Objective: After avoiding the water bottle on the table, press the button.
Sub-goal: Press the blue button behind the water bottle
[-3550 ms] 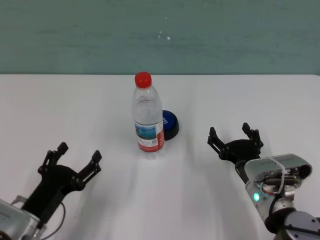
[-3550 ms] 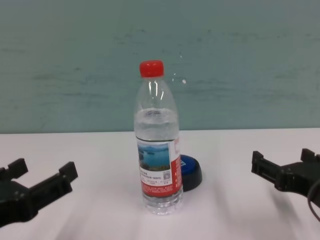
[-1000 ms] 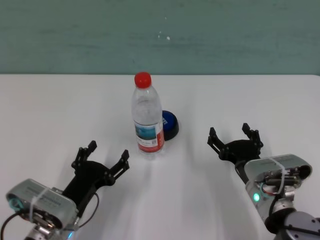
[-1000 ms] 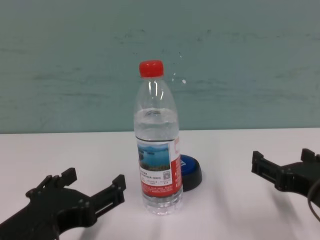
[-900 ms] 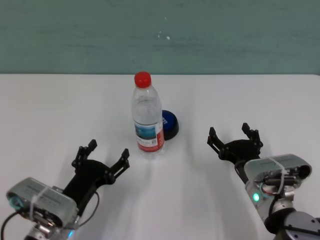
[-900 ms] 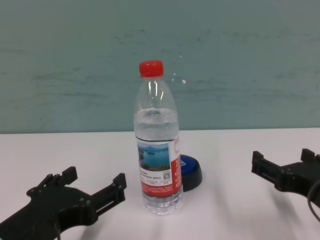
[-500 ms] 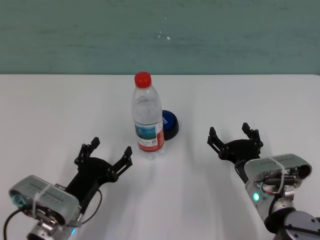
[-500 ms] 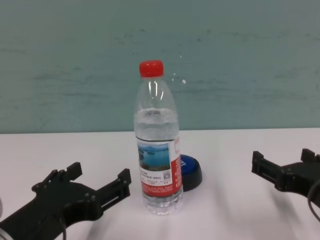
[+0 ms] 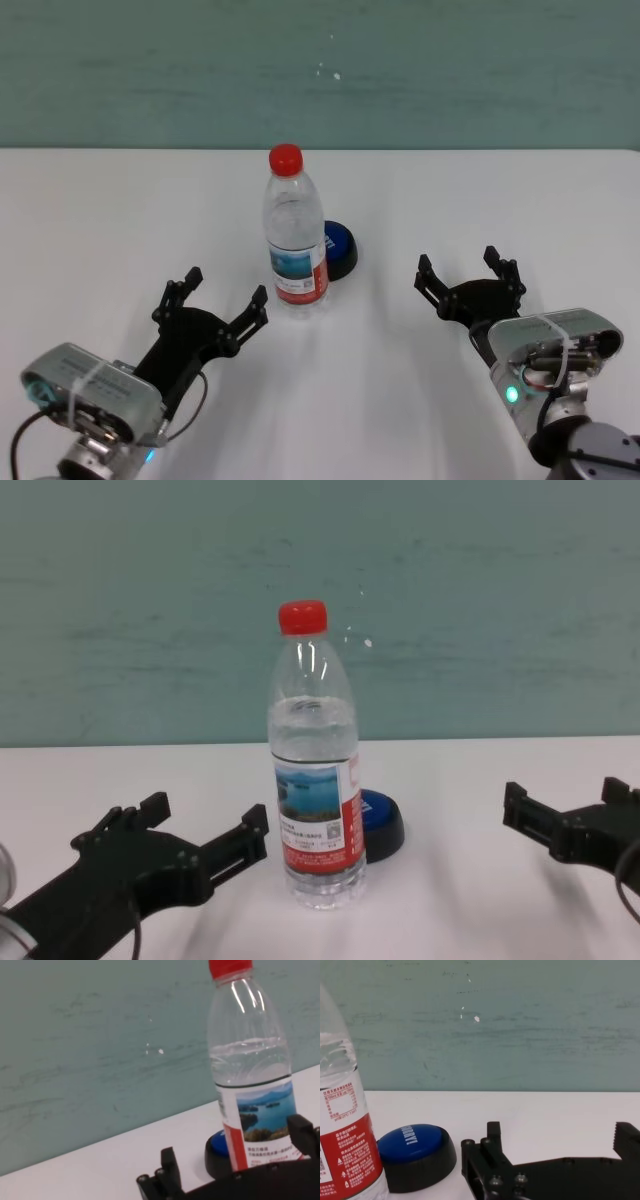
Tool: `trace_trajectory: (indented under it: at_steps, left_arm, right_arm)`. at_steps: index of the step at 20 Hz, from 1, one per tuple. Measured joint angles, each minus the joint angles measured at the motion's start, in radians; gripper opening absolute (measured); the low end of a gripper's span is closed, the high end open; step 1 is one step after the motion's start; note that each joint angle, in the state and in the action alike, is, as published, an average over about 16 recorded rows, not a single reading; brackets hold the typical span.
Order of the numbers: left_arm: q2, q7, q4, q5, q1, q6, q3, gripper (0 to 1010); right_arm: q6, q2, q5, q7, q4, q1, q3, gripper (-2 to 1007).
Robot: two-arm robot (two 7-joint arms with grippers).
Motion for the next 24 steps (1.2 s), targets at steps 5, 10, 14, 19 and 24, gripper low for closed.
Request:
trace_trajectory:
  at_steps: [5,10,14,19,24]
  left_arm:
    - [-0.003,0.002,0.001,0.002,-0.006,0.002,0.004,1010]
    - [-0.006,0.004,0.002,0.004,-0.011,0.005,0.008,1010]
    - [-0.009,0.006,0.004,0.006,-0.015,0.007,0.010,1010]
    - [-0.012,0.009,0.007,0.008,-0.019,0.010,0.012,1010]
    - [-0.014,0.011,0.012,0.010,-0.022,0.012,0.013,1010]
  right_arm:
    - [0.000,0.000,0.000,0.000,0.000,0.000,0.000,1004]
    - [0.000,0.000,0.000,0.000,0.000,0.000,0.000,1004]
    - [0.000,0.000,0.000,0.000,0.000,0.000,0.000,1004]
    - [0.000,0.000,0.000,0.000,0.000,0.000,0.000,1004]
    - [0.000,0.000,0.000,0.000,0.000,0.000,0.000,1004]
